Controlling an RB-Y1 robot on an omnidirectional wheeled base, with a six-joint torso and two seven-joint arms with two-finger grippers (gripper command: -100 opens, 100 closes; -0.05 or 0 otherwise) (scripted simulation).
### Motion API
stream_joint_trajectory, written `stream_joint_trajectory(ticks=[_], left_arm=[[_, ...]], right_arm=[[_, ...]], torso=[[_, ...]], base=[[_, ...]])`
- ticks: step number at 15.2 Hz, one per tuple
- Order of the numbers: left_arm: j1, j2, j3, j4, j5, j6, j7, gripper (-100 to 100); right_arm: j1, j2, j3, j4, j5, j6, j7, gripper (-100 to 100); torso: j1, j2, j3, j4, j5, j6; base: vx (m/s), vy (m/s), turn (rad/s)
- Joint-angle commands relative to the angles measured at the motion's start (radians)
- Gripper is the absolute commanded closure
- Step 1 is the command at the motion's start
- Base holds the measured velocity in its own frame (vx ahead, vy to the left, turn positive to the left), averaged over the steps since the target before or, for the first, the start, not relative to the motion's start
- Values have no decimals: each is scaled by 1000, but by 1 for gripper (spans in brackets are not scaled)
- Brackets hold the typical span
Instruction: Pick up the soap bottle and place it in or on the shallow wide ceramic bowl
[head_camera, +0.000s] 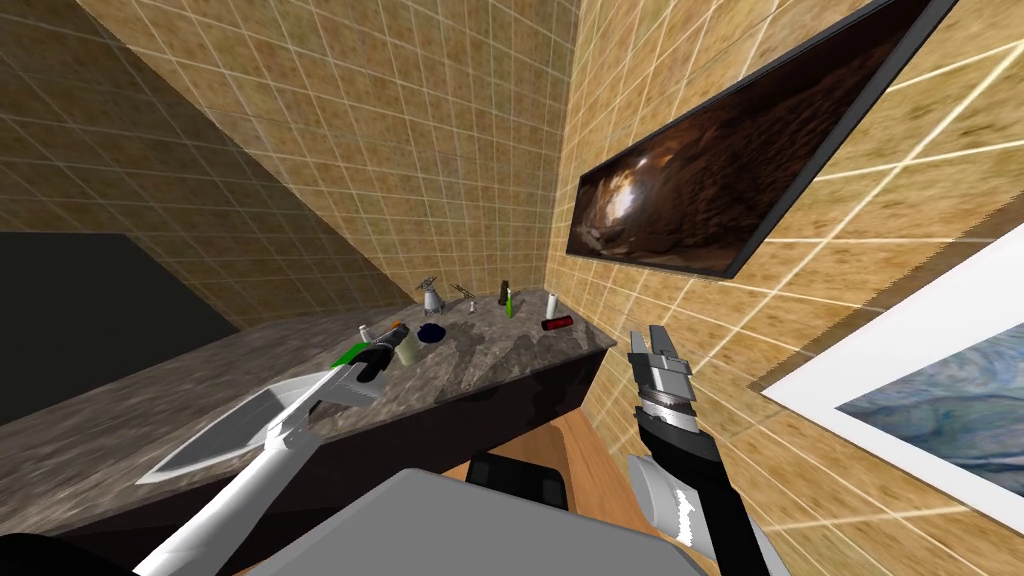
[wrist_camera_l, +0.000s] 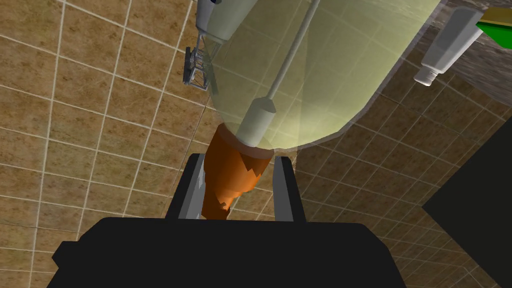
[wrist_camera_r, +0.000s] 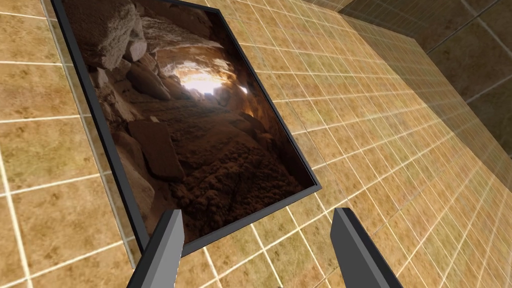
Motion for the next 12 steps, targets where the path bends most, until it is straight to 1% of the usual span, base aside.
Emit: stream_joint_trajectory(ticks=[1,3,4,5,7,8,9,12], left_arm=[[0,0,0,0,0,0,0,100],[-2,0,0,-2,0,-3,2,100],[-6,17,4,-20,16,12,4,100],[-8,28,7,-32,27,21,6,100],[-14,56,14,-62,53,45,10,100],[-17,73,19,-79,69,59,12,100],[-20,90,24,-98,86,74,15,100],[-20,90,24,-98,86,74,15,100]], right_arm=[[0,0,0,0,0,0,0,0],[0,0,0,0,0,0,0,0],[0,0,0,0,0,0,0,0],[0,0,0,0,0,0,0,0],[0,0,0,0,0,0,0,0],[0,0,0,0,0,0,0,0],[0,0,0,0,0,0,0,0],[0,0,0,0,0,0,0,0]], torso=[[0,0,0,0,0,0],[0,-2,-2,-1,0,-1],[0,-2,-2,-1,0,-1],[-1,1,0,0,0,-1],[-4,12,7,3,-1,-2],[-3,16,9,4,-1,-2],[-2,14,10,5,-1,-2],[-1,4,4,4,0,0]], base=[[6,1,-26],[0,0,0],[-83,-24,7],[-182,-42,4],[-236,-24,3],[-151,12,-13],[19,10,24],[2,6,16]])
